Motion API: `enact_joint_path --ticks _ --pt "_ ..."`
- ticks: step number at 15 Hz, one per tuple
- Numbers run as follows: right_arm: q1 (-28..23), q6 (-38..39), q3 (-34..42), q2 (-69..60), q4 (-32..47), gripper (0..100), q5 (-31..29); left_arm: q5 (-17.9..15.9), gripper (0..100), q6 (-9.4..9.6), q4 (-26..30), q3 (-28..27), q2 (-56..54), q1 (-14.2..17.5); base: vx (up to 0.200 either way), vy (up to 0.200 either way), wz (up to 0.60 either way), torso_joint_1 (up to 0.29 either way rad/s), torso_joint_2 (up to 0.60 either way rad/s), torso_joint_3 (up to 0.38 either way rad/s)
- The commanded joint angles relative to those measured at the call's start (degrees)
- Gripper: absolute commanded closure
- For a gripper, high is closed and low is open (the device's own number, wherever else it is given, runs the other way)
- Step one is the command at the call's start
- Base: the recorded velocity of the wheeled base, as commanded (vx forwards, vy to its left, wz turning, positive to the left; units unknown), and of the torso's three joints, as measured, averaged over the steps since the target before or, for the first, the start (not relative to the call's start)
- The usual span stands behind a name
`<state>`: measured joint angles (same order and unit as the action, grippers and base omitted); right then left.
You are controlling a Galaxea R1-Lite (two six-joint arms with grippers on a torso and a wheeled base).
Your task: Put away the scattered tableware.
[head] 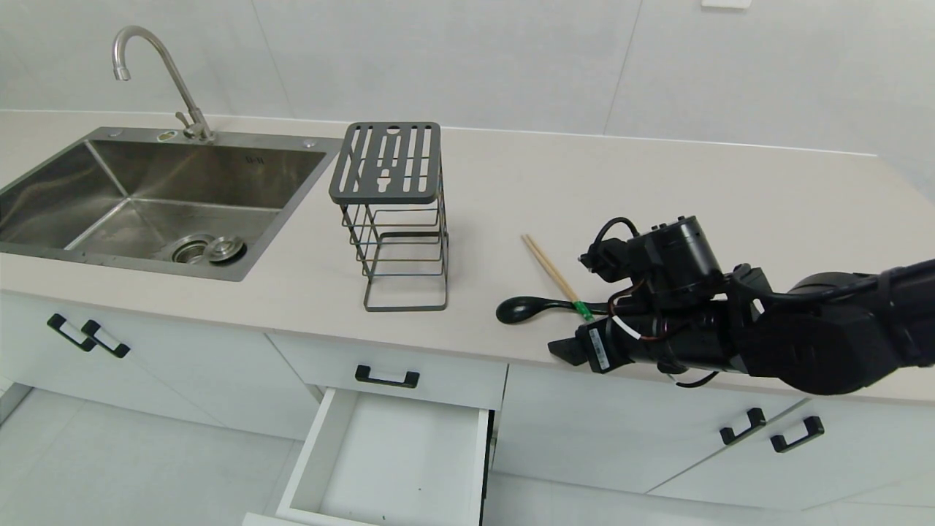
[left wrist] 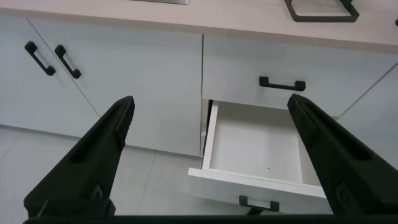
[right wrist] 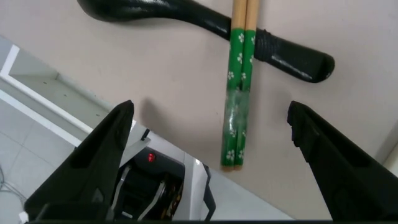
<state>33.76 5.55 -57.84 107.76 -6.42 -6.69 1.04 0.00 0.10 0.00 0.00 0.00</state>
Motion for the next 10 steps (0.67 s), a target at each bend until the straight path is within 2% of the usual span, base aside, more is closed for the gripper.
enact_joint_path --ticks 1,10 --pt "0.3 1.1 -1.1 1.7 0.1 100 0.0 0.0 0 0.0 0.0 0.0 0.0 0.0 0.0 0.0 0.0 0.0 0.0 0.0" --pt "-1.1 1.9 -1.8 2.4 0.2 100 -1.3 0.0 0 0.0 0.0 0.0 0.1 0.0 0.0 0.0 0.0 0.0 0.0 0.0"
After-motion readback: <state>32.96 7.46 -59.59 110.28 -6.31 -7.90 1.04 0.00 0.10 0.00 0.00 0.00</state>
